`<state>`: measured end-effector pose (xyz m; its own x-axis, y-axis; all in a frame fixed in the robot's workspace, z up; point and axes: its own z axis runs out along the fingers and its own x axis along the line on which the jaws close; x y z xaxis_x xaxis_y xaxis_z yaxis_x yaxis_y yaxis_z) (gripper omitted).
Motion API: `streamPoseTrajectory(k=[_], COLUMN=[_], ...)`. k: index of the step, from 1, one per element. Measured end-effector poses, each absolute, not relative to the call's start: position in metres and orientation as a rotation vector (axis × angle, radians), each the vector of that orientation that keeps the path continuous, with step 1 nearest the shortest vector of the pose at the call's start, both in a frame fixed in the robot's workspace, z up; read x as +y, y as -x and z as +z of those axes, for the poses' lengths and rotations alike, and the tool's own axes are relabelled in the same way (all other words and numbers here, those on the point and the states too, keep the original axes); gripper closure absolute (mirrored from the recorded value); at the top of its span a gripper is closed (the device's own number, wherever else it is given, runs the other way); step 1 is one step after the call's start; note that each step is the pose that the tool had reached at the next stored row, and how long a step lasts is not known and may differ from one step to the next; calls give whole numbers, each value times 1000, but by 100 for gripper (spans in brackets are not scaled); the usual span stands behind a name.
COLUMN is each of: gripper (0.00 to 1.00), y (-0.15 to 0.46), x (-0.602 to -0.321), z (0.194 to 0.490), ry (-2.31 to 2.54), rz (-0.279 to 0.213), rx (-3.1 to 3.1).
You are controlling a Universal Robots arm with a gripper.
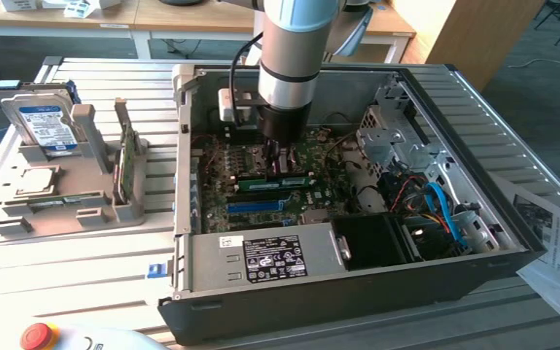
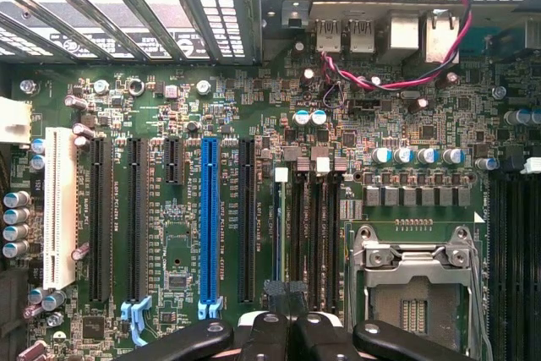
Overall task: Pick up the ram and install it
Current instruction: 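Press down the ram until it locks into place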
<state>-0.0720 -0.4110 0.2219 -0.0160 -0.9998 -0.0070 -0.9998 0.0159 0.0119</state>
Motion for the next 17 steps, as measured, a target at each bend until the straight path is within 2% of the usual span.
streamPoseTrajectory(k=[17], gripper=[90], y=[72], x=[-411], z=[234], ry=[-2201], rz=[-21], rx=[-2237])
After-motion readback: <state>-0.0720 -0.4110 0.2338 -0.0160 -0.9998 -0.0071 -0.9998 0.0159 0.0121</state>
